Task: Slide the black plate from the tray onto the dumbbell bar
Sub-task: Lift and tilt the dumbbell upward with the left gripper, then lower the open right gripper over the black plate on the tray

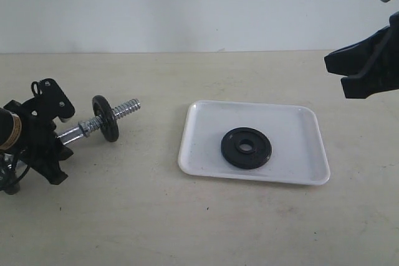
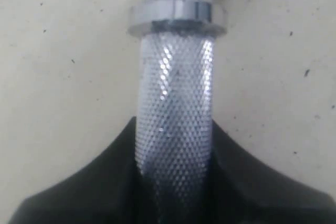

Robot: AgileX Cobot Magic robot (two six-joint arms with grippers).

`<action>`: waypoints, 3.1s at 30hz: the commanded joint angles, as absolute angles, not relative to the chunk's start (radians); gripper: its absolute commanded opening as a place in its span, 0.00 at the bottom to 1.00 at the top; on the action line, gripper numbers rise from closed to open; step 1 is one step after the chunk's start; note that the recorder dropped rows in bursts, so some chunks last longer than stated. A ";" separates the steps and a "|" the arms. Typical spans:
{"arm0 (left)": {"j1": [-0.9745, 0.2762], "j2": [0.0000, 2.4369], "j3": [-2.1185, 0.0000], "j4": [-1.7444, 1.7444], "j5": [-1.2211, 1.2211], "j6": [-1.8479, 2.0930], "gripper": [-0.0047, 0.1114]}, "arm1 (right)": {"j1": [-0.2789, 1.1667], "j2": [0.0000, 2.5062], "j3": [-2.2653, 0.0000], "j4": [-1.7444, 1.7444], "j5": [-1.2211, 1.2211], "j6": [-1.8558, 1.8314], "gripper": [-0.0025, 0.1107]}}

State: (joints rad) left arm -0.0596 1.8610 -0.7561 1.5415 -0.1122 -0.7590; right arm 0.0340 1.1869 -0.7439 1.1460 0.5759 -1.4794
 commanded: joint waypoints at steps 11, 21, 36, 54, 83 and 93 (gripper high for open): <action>-0.068 1.873 -0.753 1.367 -0.126 -0.769 0.08 | 0.035 1.187 -0.752 1.152 0.565 -1.478 0.02; -0.068 1.873 -0.753 1.270 -0.250 -0.765 0.08 | 0.035 1.187 -0.752 1.152 0.565 -1.478 0.02; -0.068 1.873 -0.753 1.212 -0.324 -0.742 0.08 | 0.035 1.187 -0.752 1.152 0.564 -1.478 0.02; -0.068 1.766 -0.753 1.203 -0.348 -0.742 0.08 | 0.035 1.280 -0.752 1.171 0.555 -1.472 0.02; -0.096 1.632 -0.730 1.186 -0.418 -0.761 0.08 | 0.035 1.337 -0.752 1.199 0.572 -1.493 0.02; -0.203 1.629 -0.728 1.186 -0.390 -0.761 0.08 | 0.035 1.368 -0.777 1.169 0.624 -1.469 0.02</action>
